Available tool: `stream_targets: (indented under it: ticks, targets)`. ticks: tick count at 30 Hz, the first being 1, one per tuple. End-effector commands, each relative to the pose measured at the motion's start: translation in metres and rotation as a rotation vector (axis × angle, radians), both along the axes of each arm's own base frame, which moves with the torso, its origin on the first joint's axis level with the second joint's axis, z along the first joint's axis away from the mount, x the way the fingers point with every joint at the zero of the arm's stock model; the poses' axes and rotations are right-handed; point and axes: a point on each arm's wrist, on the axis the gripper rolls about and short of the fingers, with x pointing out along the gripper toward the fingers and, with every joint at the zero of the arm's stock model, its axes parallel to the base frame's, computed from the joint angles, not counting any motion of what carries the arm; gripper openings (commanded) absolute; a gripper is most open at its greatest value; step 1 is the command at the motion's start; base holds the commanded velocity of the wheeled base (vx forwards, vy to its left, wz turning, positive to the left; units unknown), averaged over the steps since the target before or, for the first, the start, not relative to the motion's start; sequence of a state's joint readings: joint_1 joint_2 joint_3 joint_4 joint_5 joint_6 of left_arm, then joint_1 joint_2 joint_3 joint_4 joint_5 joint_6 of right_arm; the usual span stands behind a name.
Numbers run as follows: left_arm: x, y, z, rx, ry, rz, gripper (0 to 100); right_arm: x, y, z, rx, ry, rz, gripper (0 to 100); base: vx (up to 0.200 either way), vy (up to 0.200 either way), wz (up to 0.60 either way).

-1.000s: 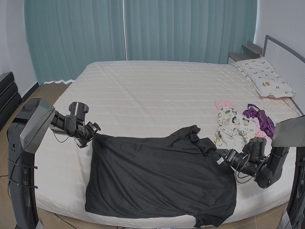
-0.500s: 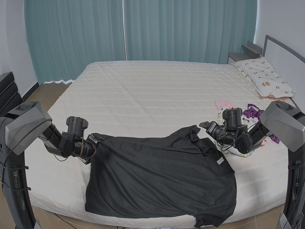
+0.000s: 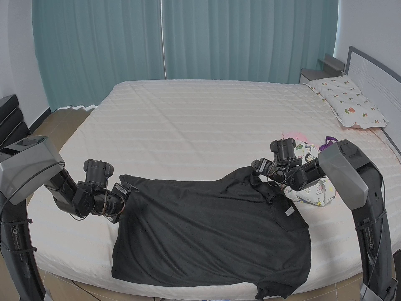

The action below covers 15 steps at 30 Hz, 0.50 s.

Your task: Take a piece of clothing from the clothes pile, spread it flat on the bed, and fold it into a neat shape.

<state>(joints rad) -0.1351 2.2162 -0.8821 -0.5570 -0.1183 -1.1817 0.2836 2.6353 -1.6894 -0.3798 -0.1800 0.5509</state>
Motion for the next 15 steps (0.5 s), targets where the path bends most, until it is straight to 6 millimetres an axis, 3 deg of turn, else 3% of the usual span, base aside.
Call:
stream_targets:
  ticks: [1, 2, 3, 7, 10, 15]
  targets:
    - [-0.004, 0.000, -0.001, -0.004, -0.008, 0.002, 100, 0.002, 0.005, -0.033, -0.035, 0.051, 0.012, 100, 0.000, 0.000, 0.00]
    - [-0.004, 0.000, -0.001, -0.004, -0.011, 0.002, 100, 0.002, 0.004, -0.031, -0.039, 0.047, 0.014, 100, 0.000, 0.000, 0.00]
    - [-0.004, 0.000, -0.001, -0.004, -0.011, 0.002, 100, 0.002, 0.004, -0.031, -0.039, 0.047, 0.014, 0, 0.000, 0.000, 0.00]
    - [-0.005, 0.000, -0.001, -0.003, -0.012, 0.000, 100, 0.002, -0.004, -0.016, -0.046, 0.028, 0.006, 0, 0.000, 0.000, 0.00]
    - [-0.004, 0.001, -0.001, -0.003, -0.012, 0.002, 100, 0.003, -0.020, -0.007, -0.039, 0.018, -0.027, 0, 0.000, 0.000, 0.00]
    - [-0.005, 0.000, -0.001, -0.003, -0.012, 0.000, 100, 0.006, -0.044, -0.011, -0.028, 0.032, -0.080, 0, 0.000, 0.000, 0.00]
